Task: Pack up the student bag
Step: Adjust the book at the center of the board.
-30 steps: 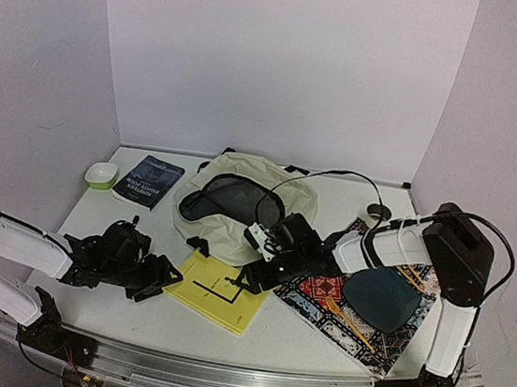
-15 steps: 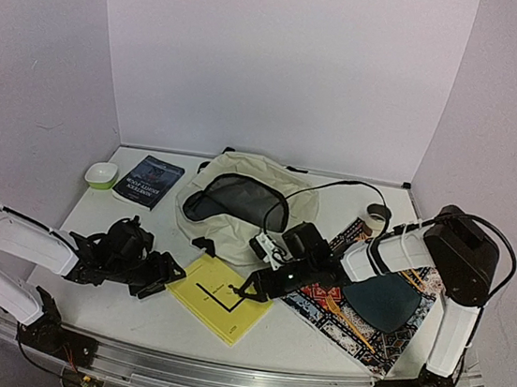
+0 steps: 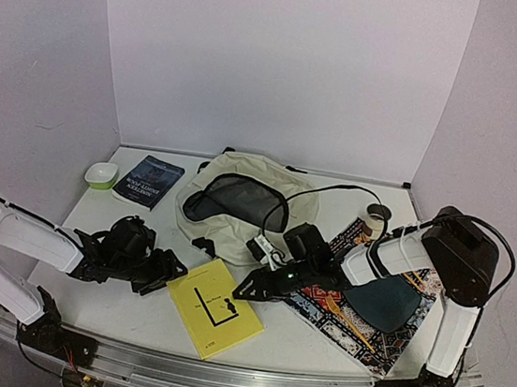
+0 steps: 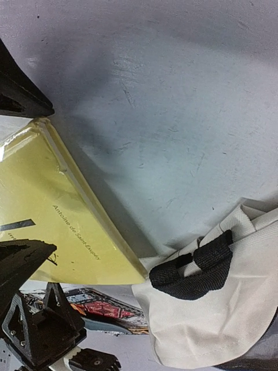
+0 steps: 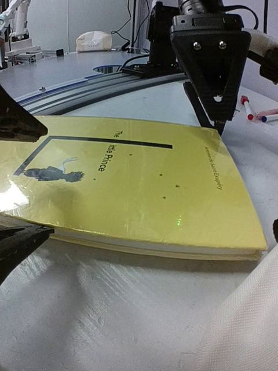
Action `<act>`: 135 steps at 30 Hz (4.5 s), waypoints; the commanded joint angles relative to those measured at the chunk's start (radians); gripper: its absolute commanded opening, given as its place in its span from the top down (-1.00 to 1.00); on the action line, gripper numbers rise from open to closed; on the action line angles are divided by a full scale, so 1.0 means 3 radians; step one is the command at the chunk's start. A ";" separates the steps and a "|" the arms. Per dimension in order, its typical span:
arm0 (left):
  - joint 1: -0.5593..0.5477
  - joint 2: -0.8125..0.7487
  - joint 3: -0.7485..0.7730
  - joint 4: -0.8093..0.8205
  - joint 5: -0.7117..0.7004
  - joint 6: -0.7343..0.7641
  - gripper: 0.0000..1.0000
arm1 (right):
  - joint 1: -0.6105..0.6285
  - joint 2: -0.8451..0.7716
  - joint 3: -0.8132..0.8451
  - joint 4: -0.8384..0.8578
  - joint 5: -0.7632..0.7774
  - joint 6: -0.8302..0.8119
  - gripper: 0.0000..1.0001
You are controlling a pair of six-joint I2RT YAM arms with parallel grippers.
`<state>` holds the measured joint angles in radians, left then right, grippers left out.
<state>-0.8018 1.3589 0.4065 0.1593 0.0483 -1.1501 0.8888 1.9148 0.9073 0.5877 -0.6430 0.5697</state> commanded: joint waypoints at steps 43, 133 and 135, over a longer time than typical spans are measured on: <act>-0.0114 -0.0256 -0.0147 0.0400 -0.0064 0.0512 -0.69 | 0.0131 0.0169 0.0381 0.0690 -0.0178 0.0631 1.00; -0.0175 0.0078 -0.0342 0.0851 0.0144 -0.0221 -0.70 | 0.0390 0.0218 0.0241 0.1764 -0.0316 0.1212 0.59; -0.0175 0.0067 -0.0342 0.0884 0.0171 -0.0239 -0.70 | 0.0392 0.0247 0.0263 0.1740 -0.0214 0.1266 0.59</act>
<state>-0.8291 1.3640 0.3173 0.3740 -0.0635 -1.1610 0.9995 2.0171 0.9562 0.9473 -0.7944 0.9153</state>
